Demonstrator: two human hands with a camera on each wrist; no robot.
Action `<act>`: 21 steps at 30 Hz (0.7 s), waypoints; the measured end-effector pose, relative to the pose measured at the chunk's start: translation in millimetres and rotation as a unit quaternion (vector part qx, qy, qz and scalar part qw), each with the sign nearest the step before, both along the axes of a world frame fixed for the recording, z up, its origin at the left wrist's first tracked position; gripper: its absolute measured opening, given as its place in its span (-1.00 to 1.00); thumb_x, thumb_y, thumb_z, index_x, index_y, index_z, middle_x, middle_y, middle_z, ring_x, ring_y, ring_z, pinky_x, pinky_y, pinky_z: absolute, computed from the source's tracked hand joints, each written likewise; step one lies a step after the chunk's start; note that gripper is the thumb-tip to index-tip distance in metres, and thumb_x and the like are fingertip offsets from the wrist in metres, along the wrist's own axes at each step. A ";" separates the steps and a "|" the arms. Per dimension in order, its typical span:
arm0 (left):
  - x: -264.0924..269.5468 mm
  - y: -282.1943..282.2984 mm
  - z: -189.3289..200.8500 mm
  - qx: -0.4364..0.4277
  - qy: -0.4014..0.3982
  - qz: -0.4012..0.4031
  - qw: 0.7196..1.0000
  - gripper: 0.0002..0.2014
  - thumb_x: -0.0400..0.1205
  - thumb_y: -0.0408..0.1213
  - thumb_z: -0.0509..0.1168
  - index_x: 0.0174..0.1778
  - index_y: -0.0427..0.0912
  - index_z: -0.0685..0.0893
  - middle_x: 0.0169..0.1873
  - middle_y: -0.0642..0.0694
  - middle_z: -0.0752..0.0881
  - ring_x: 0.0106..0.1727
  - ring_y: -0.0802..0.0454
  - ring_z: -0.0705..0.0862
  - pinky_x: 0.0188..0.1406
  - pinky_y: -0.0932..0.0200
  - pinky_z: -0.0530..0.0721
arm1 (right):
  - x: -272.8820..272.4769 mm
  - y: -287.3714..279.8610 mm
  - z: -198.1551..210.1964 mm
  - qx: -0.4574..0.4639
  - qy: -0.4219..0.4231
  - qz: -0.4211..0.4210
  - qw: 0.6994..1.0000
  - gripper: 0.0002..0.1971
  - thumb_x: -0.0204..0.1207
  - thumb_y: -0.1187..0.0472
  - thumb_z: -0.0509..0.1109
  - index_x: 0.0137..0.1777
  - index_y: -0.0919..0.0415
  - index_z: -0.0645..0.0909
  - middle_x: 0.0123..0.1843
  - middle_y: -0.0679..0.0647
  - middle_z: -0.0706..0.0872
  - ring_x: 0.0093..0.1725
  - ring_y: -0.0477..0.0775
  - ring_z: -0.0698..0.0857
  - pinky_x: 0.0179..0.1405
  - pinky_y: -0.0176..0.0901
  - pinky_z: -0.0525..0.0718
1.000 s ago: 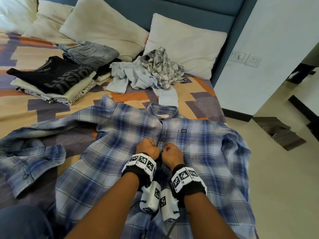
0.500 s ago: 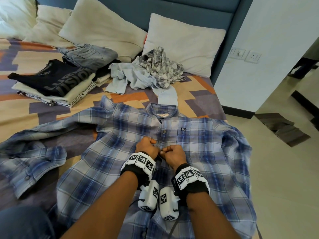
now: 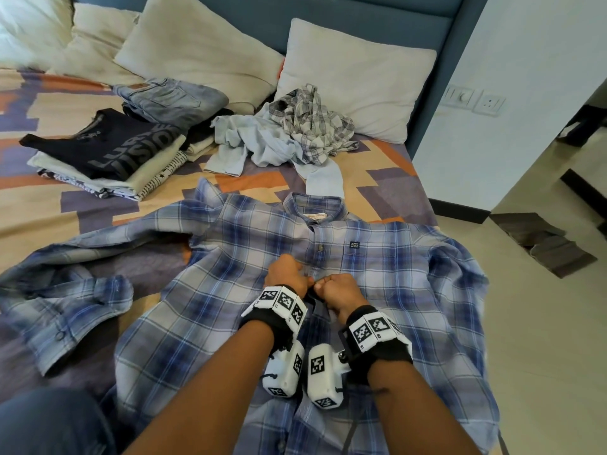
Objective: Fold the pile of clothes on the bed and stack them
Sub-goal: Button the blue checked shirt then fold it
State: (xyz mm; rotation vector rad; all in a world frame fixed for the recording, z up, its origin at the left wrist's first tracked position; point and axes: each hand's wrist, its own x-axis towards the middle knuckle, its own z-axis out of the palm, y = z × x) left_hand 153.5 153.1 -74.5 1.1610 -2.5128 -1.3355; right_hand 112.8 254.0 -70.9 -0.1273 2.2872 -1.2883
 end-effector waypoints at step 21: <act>85.6 33.9 17.0 -0.002 -0.031 -0.016 0.999 -0.71 0.42 -0.12 0.56 -0.28 -0.32 0.73 -0.27 -0.22 0.78 -0.22 -0.14 0.78 -0.21 -0.02 0.81 | 91.8 36.3 28.7 0.190 0.161 0.120 0.961 -0.57 0.48 0.09 0.52 -0.35 0.04 0.26 -0.05 0.15 0.64 -0.06 0.18 0.67 -0.21 -0.12 0.53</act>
